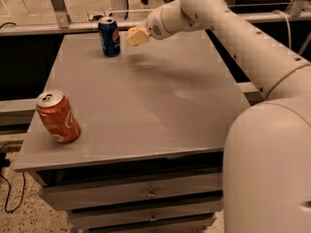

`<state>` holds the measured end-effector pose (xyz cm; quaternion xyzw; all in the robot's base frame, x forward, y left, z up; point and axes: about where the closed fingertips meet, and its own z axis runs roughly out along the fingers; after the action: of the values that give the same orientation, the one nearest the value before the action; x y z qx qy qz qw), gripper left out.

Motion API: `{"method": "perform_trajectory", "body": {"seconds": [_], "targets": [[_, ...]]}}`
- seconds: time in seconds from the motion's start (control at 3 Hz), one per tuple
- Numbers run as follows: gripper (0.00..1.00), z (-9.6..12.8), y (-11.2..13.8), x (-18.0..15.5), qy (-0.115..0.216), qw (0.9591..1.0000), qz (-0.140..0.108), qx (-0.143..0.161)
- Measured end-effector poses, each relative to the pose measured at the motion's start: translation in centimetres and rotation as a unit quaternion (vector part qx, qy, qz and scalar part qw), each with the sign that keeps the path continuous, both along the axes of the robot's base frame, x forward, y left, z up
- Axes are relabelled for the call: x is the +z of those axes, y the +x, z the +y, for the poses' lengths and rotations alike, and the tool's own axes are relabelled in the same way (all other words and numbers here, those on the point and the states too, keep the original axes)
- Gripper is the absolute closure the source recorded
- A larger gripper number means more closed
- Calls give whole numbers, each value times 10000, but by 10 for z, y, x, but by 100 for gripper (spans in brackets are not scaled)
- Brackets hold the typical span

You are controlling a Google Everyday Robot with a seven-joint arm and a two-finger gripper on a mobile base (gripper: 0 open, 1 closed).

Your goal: Move orange near pepsi can

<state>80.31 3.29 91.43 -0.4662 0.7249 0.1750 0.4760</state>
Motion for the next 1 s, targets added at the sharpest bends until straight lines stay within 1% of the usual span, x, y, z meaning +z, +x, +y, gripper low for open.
{"method": "perform_trajectory", "body": {"seconds": [0.33,0.67,1.0], "targets": [[100,8,8,-13,7,9999,143,-41],[74,30,11,-24,168,9992,328,149],[43,46,10,-35,229,9981,490,290]]}}
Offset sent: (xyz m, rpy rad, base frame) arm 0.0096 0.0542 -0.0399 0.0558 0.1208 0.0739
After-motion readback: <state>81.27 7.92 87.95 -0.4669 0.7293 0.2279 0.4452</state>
